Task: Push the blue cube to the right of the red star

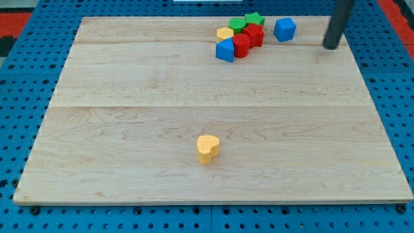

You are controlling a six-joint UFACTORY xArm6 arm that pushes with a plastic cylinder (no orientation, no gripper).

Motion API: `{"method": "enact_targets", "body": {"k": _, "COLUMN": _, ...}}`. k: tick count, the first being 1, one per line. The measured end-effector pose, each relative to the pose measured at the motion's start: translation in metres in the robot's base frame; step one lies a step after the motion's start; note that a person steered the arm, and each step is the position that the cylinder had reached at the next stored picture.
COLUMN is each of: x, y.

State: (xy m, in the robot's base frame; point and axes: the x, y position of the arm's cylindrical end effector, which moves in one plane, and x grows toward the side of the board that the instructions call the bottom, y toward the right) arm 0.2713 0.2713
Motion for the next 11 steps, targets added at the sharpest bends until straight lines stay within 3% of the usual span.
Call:
{"method": "enact_targets", "body": {"k": 1, "x": -0.074, "y": -0.022}}
{"method": "enact_targets", "body": {"k": 3, "x": -0.034, "y": -0.081}}
{"method": "enact_targets", "body": {"k": 4, "x": -0.016, "y": -0.082}}
{"method": "enact_targets", "body": {"k": 5, "x": -0.046, "y": -0.072}}
{"method": "enact_targets", "body": {"k": 6, "x": -0.072, "y": -0.101}}
{"method": "enact_targets", "body": {"k": 7, "x": -0.045, "y": -0.12}}
{"method": "enact_targets", "body": {"k": 9, "x": -0.044, "y": -0.077}}
{"method": "enact_targets", "body": {"k": 10, "x": 0.0, "y": -0.001}}
{"method": "enact_targets", "body": {"k": 11, "x": 0.138, "y": 0.007}}
